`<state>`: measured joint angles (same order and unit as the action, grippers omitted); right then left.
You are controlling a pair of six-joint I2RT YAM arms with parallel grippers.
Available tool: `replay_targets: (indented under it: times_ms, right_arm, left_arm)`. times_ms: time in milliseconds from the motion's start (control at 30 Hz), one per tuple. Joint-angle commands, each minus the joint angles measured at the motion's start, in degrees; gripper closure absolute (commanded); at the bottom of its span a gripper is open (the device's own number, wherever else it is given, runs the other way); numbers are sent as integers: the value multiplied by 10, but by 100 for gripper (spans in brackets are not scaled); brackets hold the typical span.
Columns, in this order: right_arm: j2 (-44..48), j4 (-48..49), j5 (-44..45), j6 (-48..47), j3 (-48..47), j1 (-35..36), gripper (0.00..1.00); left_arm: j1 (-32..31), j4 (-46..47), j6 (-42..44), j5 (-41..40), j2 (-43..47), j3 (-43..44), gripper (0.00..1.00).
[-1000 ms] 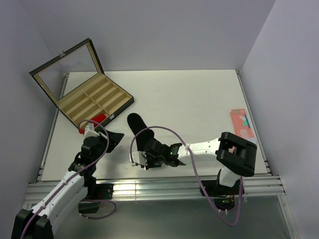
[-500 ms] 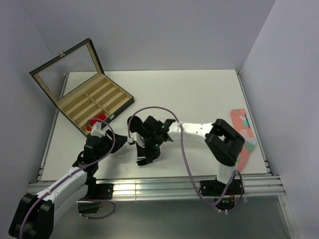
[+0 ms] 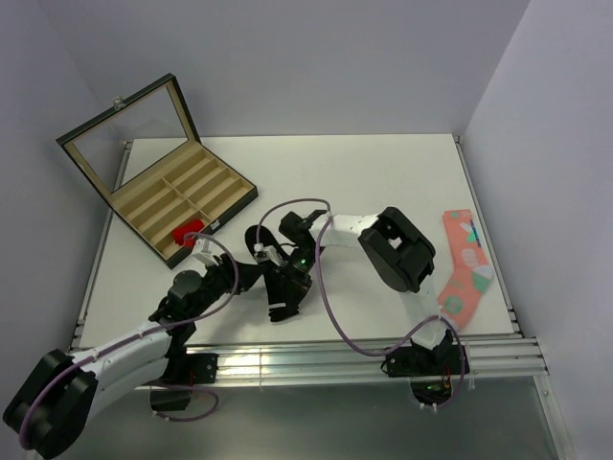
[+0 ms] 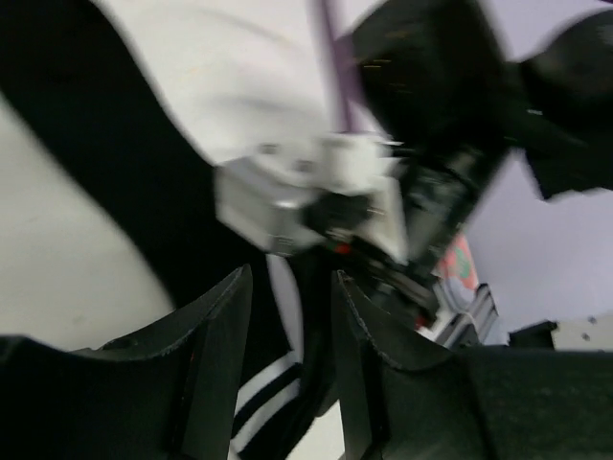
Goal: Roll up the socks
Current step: Roll the sock at the center of the board.
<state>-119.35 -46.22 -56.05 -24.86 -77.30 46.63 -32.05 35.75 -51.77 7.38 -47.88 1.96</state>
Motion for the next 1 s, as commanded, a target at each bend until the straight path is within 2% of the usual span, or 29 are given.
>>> replay_targets:
  times_ms: [0,167,333,467,567,633,833,967]
  right_arm:
    - [-7,-43,-48,24,-16,-14,78]
    - [-17,-52,-55,37,-19,-29,78]
    - [-31,-43,-49,73,-18,-47,78]
    - [-41,-43,-53,92,-19,-58,79]
    - [-50,-48,-51,103,-23,-68,79]
    - [-53,-48,-47,111,-27,-74,79]
    - [-60,-70,-54,109,-31,-87,80]
    - [-46,-71,-47,106,-15,-100,79]
  left_arm:
    - [-41,147,27,-33,-22,-64,56]
    - [-86,205,40,-60,-59,-86,56]
    - [-141,198,81,-92,-70,-85,55]
    - [-162,224,98,-98,-72,-100,53]
    - [-177,203,110,-118,-78,-93,53]
    - [-187,196,117,-125,-91,-90,53]
    - [-222,278,114,-153,-156,-112,54]
    - [-238,299,120,-160,-202,-100,54]
